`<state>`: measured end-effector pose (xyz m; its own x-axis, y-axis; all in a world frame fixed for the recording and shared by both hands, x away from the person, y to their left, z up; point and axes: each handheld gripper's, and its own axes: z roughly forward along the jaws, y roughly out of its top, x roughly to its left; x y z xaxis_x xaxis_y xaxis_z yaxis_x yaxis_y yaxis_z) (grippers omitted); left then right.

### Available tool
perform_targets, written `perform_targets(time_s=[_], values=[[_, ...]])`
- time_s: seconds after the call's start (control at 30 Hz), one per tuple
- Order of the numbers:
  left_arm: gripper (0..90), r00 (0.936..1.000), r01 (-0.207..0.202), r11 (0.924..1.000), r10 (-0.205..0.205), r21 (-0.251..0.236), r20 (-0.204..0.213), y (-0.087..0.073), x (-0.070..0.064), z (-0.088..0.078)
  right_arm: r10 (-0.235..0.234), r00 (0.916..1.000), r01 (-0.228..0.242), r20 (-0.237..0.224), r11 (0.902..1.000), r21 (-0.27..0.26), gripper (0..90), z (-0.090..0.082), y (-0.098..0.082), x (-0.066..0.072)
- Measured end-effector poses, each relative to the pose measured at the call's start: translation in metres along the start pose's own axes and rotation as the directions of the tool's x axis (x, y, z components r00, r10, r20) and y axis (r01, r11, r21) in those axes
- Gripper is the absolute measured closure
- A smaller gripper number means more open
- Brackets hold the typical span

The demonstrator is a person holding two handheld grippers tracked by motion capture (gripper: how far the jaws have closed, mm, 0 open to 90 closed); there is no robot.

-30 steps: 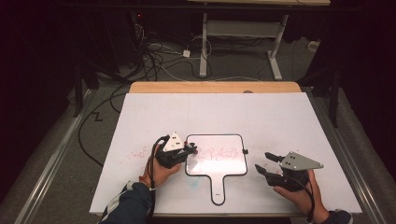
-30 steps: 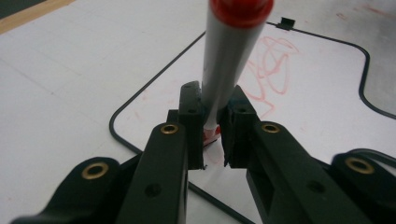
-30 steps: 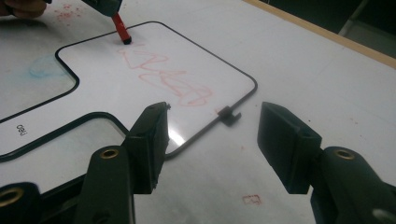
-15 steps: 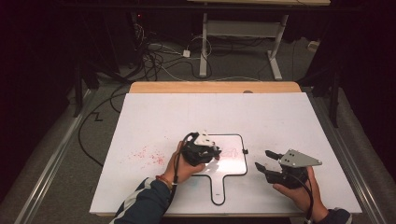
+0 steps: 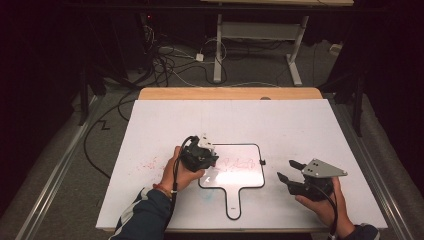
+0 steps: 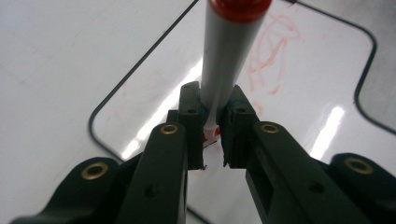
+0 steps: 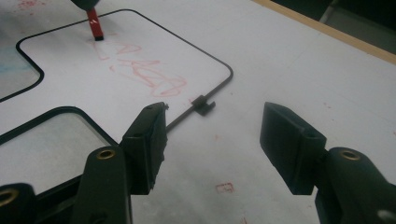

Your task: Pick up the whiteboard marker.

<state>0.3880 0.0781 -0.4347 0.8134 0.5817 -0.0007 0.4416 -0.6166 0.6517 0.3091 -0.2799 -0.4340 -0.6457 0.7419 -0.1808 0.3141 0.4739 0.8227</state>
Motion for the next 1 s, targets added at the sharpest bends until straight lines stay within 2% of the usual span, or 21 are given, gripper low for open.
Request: perform_targets(time_s=[0.03,0.1,0.23,0.3,0.33,0.37,0.43,0.47,0.5,0.57,0.6,0.63,0.67,0.73,0.77,0.8,0.83,0.87,1.0], values=[[78.7,0.9999,0.005,0.9999,-0.005,0.009,-0.011,-0.001,0.002,-0.002,0.000,1.0000,0.000,0.004,1.0000,0.004,41.6,0.000,0.000,0.000],[78.7,0.9998,0.019,0.9997,-0.019,0.017,-0.006,-0.004,0.005,-0.005,0.000,1.0000,0.000,0.004,1.0000,0.004,41.4,0.001,0.001,0.000],[78.7,0.9999,0.016,0.9996,-0.016,0.023,0.004,-0.004,0.004,-0.006,-0.007,1.0000,0.007,0.001,1.0000,0.005,41.0,0.002,0.002,0.001],[78.7,0.9996,0.001,0.9999,-0.001,0.012,0.028,0.000,-0.004,-0.001,-0.009,1.0000,0.009,-0.001,1.0000,0.004,40.8,0.003,0.002,0.001],[78.7,0.9996,0.001,0.9999,-0.001,0.012,0.028,0.000,-0.004,-0.001,-0.008,1.0000,0.008,-0.004,1.0000,0.005,40.7,0.003,0.002,0.001],[78.7,0.9990,-0.013,0.9999,0.013,-0.005,0.042,0.005,-0.013,0.005,-0.010,0.9999,0.010,-0.004,0.9999,0.004,40.7,0.003,0.002,0.001],[78.7,0.9978,-0.033,0.9993,0.034,-0.017,0.056,0.011,-0.023,0.010,-0.009,0.9999,0.009,-0.006,0.9999,0.004,40.6,0.004,0.002,0.001],[78.7,0.9974,-0.031,0.9992,0.032,-0.025,0.065,0.012,-0.028,0.013,-0.010,0.9999,0.010,-0.006,0.9999,0.003,40.5,0.004,0.002,0.001],[78.7,0.9968,-0.052,0.9982,0.053,-0.029,0.060,0.014,-0.030,0.015,-0.010,0.9999,0.010,-0.005,0.9999,0.002,40.5,0.003,0.002,0.001],[78.7,0.9967,-0.061,0.9977,0.062,-0.028,0.052,0.016,-0.032,0.016,-0.012,0.9999,0.012,-0.007,0.9999,0.002,40.5,0.003,0.002,0.001],[78.7,0.9966,-0.062,0.9978,0.063,-0.026,0.053,0.016,-0.032,0.016,-0.016,0.9998,0.016,-0.007,0.9999,0.000,40.5,0.003,0.002,0.001],[78.7,0.9970,-0.032,0.9991,0.034,-0.026,0.069,0.014,-0.027,0.015,-0.017,0.9998,0.017,-0.005,0.9999,-0.001,40.4,0.002,0.002,0.001],[78.7,0.9970,-0.032,0.9991,0.034,-0.026,0.069,0.014,-0.027,0.015,-0.011,0.9999,0.011,-0.004,0.9999,0.001,40.4,0.002,0.002,0.001],[78.7,0.9991,0.004,0.9997,-0.002,-0.025,0.043,0.009,-0.017,0.011,-0.011,0.9999,0.011,0.001,0.9999,-0.001,40.4,0.002,0.001,0.000],[78.7,0.9991,0.004,0.9997,-0.002,-0.025,0.043,0.009,-0.017,0.011,-0.006,1.0000,0.006,0.002,1.0000,-0.001,40.4,0.001,0.001,-0.001],[78.7,0.9993,0.011,0.9997,-0.010,-0.021,0.037,0.005,-0.007,0.007,-0.008,1.0000,0.008,0.003,1.0000,-0.003,40.3,0.000,0.001,-0.001],[78.7,0.9993,0.011,0.9997,-0.010,-0.021,0.037,0.005,-0.007,0.007,-0.006,1.0000,0.006,0.005,1.0000,-0.005,40.3,0.000,0.001,-0.001],[78.7,0.9995,0.026,0.9994,-0.025,-0.024,0.019,0.001,-0.001,0.004,-0.002,1.0000,0.002,0.007,1.0000,-0.007,40.2,-0.001,0.002,-0.001],[78.6,0.9990,0.040,0.9988,-0.039,-0.027,0.020,-0.004,0.003,0.001,0.002,1.0000,-0.002,0.004,0.9998,-0.017,39.7,0.000,0.003,-0.002]])
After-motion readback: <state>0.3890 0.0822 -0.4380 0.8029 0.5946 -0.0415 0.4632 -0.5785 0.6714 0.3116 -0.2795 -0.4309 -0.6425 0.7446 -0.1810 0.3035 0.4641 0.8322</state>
